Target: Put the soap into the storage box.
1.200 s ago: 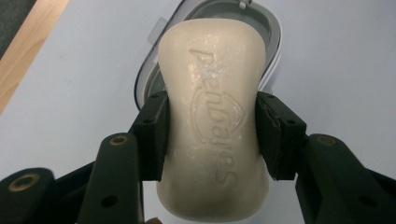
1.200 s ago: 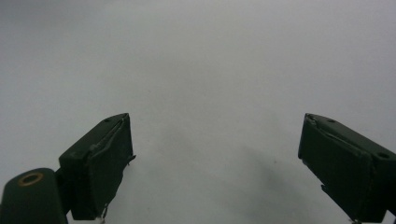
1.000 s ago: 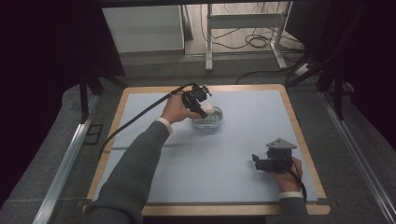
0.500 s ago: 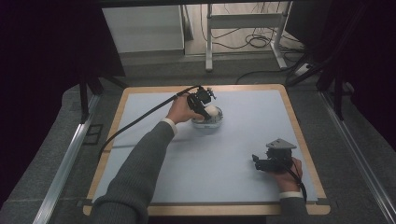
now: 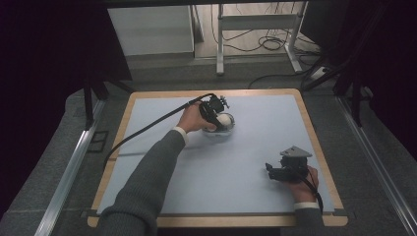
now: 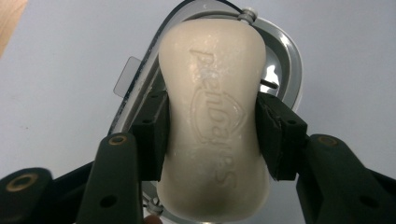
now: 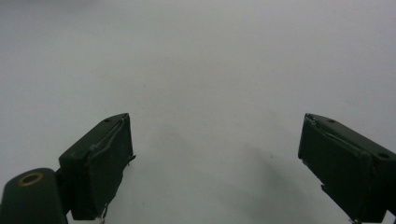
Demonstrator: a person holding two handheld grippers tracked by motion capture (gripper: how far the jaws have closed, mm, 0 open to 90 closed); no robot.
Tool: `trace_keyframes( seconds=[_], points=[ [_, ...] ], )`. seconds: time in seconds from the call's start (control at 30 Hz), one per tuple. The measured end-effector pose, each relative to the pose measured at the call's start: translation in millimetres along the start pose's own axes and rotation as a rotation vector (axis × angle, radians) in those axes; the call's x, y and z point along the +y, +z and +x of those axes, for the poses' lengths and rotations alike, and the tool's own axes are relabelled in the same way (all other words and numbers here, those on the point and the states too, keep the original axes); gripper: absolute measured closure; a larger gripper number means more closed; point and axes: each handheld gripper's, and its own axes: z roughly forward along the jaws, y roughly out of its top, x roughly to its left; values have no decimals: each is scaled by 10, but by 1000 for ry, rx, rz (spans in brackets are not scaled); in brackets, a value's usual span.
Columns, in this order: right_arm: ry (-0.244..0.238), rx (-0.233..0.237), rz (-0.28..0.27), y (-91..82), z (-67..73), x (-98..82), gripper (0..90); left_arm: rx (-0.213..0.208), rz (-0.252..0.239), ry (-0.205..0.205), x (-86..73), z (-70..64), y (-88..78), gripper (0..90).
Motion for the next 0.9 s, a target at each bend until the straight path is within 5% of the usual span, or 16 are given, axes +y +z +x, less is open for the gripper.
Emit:
trace_keyframes(
  seconds=[0.17,0.5,0.63,0.9],
  points=[
    [0,0,2,1,-1,-1,97,-33,-61,-34,15,7,-135,430],
    [-6,-1,-1,1,12,5,97,11,-145,-64,-132,-55,-436,345],
    [-6,0,0,4,22,6,97,-20,-194,-104,-336,-134,-591,341],
    [-4,-9,-8,-14,21,13,97,-4,-235,-174,-840,-302,-760,316]
  ],
)
